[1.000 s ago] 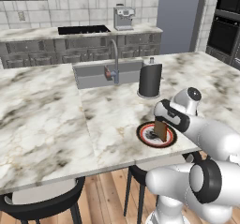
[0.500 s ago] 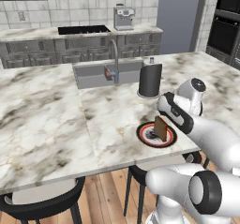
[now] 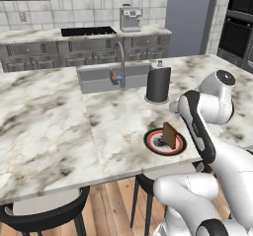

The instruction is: Start the toaster. Once the lever pops up, take the bread to the plate on the dining counter.

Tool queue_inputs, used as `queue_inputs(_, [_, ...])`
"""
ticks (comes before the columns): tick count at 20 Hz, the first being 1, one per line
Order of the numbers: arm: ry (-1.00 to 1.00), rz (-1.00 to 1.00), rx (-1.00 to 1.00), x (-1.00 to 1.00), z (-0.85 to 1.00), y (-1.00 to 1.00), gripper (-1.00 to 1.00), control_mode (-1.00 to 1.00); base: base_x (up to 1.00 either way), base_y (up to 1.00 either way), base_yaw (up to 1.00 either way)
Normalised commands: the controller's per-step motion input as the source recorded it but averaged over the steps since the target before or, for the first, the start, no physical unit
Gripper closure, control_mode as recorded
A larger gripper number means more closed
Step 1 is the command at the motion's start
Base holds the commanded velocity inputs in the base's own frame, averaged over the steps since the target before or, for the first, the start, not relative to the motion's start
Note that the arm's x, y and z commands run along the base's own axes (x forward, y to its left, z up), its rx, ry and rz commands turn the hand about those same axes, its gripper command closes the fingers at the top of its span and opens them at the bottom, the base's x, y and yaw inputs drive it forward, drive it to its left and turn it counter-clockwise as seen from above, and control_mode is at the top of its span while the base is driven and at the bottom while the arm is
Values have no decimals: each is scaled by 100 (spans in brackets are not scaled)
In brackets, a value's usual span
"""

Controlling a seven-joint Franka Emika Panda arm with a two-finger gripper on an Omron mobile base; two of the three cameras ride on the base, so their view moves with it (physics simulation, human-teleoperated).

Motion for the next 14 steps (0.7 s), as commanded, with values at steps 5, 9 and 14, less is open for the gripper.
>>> queue_inputs(5, [9, -7, 0, -64, 76, 2, -100, -100, 0, 0, 0])
queue_inputs(9, [7, -8, 0, -79, 73, 0, -100, -100, 0, 0, 0])
queue_inputs(14, [3, -6, -1, -82, 58, 2, -100, -100, 0, 0, 0])
